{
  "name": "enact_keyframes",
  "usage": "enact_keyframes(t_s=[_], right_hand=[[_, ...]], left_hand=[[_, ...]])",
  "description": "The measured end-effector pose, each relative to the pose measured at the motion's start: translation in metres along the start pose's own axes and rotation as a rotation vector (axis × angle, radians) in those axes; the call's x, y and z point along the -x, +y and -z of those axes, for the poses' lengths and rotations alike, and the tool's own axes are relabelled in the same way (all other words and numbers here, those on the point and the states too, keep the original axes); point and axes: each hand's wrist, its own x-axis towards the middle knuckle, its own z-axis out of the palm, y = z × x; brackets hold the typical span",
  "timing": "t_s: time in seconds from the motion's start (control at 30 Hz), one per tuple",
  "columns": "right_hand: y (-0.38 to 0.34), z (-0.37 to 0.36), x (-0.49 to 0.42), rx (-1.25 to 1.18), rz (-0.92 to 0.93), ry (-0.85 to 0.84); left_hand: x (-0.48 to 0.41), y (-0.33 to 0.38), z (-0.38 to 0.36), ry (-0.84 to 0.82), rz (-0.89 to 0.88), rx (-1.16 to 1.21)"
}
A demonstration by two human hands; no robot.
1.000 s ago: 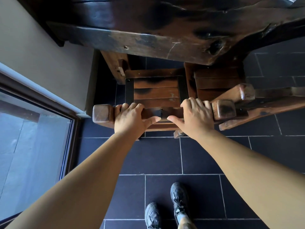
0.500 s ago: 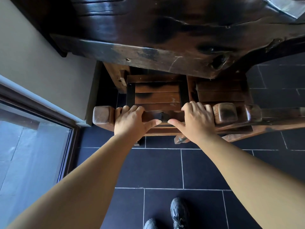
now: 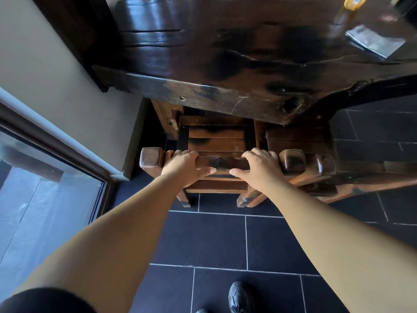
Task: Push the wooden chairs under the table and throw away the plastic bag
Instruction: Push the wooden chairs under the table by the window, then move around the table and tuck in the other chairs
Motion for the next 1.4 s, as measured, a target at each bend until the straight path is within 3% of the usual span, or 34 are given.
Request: enact_keyframes(t_s=[0.17, 0.33, 0.7, 0.9, 1.13, 1.4], right_hand=[[-0.015, 0.037, 0.042, -0.107, -0.007, -0.170], [-0.038, 0.079, 0.100, -0.142, -0.027, -0.021], [-0.075, 0.163, 0.215, -0.143, -0.038, -0.085], [-0.069, 0.192, 0.250, -0.177, -0.079, -0.053], [-0.001, 0.220, 0.282, -0.201, -0.228, 0.014], [0.172, 0.239, 0.322, -0.251, -0.442, 0.017]], left_hand=[[0.049, 0.015, 0.020, 0.024, -0.037, -0.013], [0.117, 0.028, 0.052, 0.079, -0.065, 0.043], [0.242, 0.069, 0.118, 0.187, -0.119, 0.008], [0.263, 0.088, 0.122, 0.150, -0.169, -0.067], [0.245, 0.159, 0.110, 0.119, -0.304, -0.139], [0.198, 0.329, 0.079, 0.031, -0.480, -0.170]])
